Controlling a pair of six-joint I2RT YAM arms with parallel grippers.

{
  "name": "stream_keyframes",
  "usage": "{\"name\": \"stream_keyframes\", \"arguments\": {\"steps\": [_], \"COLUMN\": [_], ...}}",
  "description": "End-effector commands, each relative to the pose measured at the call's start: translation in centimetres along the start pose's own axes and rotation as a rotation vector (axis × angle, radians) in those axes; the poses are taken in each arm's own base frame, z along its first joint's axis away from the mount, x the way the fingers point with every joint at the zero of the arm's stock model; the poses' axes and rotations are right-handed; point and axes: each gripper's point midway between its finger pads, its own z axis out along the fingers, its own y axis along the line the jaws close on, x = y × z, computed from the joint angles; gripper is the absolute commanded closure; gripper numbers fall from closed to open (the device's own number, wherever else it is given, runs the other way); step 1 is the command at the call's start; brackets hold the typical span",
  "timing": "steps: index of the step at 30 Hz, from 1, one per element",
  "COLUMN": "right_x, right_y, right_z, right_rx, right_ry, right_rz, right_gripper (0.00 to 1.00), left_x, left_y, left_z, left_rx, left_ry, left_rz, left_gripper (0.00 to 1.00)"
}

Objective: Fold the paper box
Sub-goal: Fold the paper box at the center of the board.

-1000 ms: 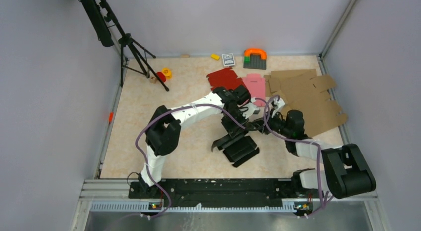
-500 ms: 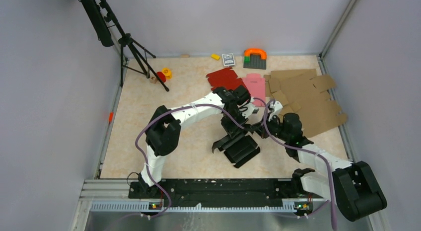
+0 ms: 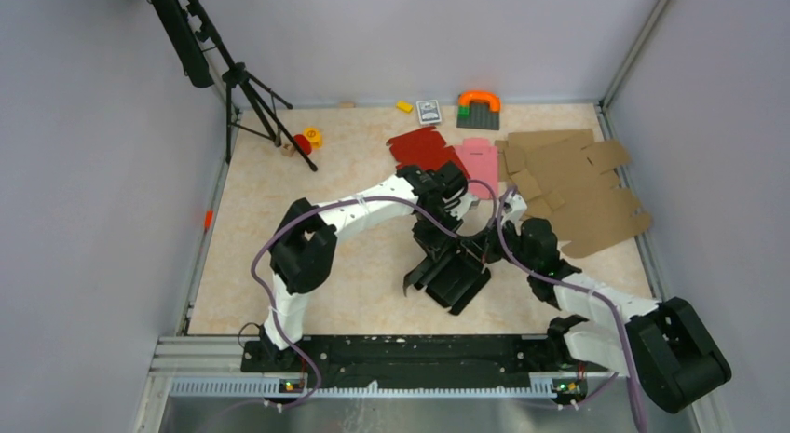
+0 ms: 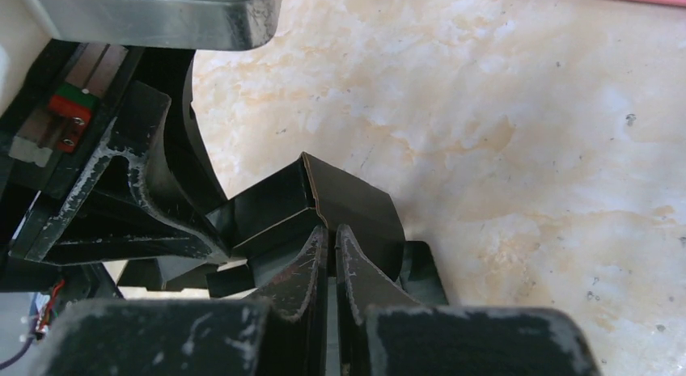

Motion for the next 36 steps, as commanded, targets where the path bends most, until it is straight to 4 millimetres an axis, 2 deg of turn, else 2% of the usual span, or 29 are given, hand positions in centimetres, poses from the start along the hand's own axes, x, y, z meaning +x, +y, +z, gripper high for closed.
{"name": "stream_keyframes", "arguments": {"steps": [1, 7, 11, 22, 27, 30, 36], "right_x": [-1.9, -0.7, -0.8, -1.3, -0.4, -0.3, -1.0], "right_y": [3.3, 3.2, 3.1, 2.2, 2.5, 2.7, 2.9], "right_z": [0.5, 0.5, 0.2, 0.7, 1.1, 1.4, 0.8], "right_rx": [-0.130, -0.143, -0.142, -0.094, -0.142, -0.155, -0.171], "right_ry": [-0.062, -0.058, -0.087, -0.075, -0.026, -0.012, -0.108], "right_rz": [0.038, 0.132, 0.145, 0.019, -0.074, -0.061, -0.006], "right_gripper": [0.98, 0.95, 0.75, 0.72, 0.67, 0.63, 0.63], "left_x": [-2.7, -2.5, -2.5, -1.9, -2.0, -2.1, -2.2], "left_y": [-1.7, -2.4, -2.6, -3.2, -3.4, -3.3, -3.4], "left_z": [-1.1, -0.6, -0.6, -0.4, -0.6, -0.7, -0.7], "left_rx": [0.047, 0.064, 0.073, 0.106, 0.119, 0.115, 0.117], "left_ry": [-0.134, -0.118, -0.118, -0.089, -0.081, -0.078, -0.079], "left_rz": [0.028, 0.045, 0.047, 0.099, 0.122, 0.131, 0.139], "left_gripper": [0.76, 0.76, 0.76, 0.76, 0.76, 0.76, 0.72]}}
